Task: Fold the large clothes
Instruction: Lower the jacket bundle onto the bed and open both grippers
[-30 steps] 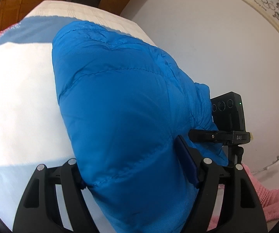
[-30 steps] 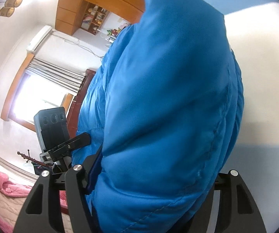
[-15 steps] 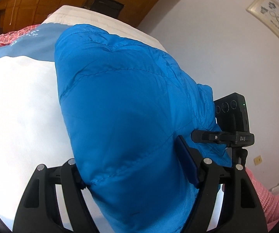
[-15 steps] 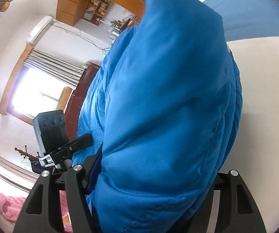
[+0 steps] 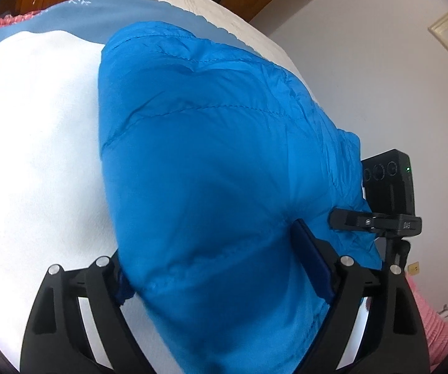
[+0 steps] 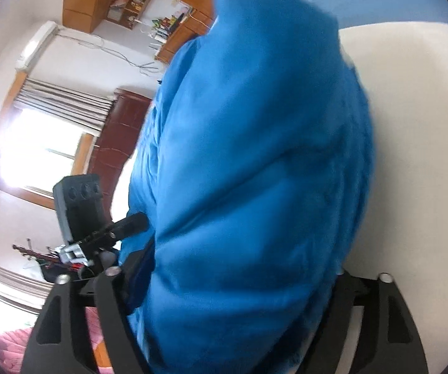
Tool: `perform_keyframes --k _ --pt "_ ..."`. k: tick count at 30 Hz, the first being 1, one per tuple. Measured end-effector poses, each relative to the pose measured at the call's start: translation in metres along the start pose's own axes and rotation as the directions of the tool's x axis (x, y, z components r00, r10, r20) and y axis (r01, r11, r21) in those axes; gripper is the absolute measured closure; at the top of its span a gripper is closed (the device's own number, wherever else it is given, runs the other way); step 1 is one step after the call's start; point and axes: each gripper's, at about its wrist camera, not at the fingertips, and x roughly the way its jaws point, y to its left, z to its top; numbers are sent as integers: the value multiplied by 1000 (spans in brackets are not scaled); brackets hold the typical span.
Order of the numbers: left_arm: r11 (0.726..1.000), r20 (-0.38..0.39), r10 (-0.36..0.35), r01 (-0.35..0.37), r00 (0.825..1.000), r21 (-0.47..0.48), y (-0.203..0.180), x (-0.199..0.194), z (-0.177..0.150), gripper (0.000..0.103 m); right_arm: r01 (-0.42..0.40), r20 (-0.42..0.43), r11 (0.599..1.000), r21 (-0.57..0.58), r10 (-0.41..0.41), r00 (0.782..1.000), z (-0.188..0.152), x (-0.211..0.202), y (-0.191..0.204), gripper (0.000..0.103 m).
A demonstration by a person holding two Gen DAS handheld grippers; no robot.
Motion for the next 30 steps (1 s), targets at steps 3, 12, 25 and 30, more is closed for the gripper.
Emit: perform_keyframes --k 3,12,25,30 --pt "999 4 30 -30 1000 18 7 -15 7 17 43 16 999 -32 -42 999 -22 -17 9 21" --pt "994 37 91 -93 995 52 18 -32 -20 16 98 101 995 15 -99 990 -83 -85 -13 23" --pt "964 13 265 -265 964 12 1 -37 -6 15 289 118 954 75 -296 948 -58 -100 -10 25" --pt "924 39 381 -382 924 18 -30 -53 -10 12 438 161 899 6 -433 887 -75 -117 46 10"
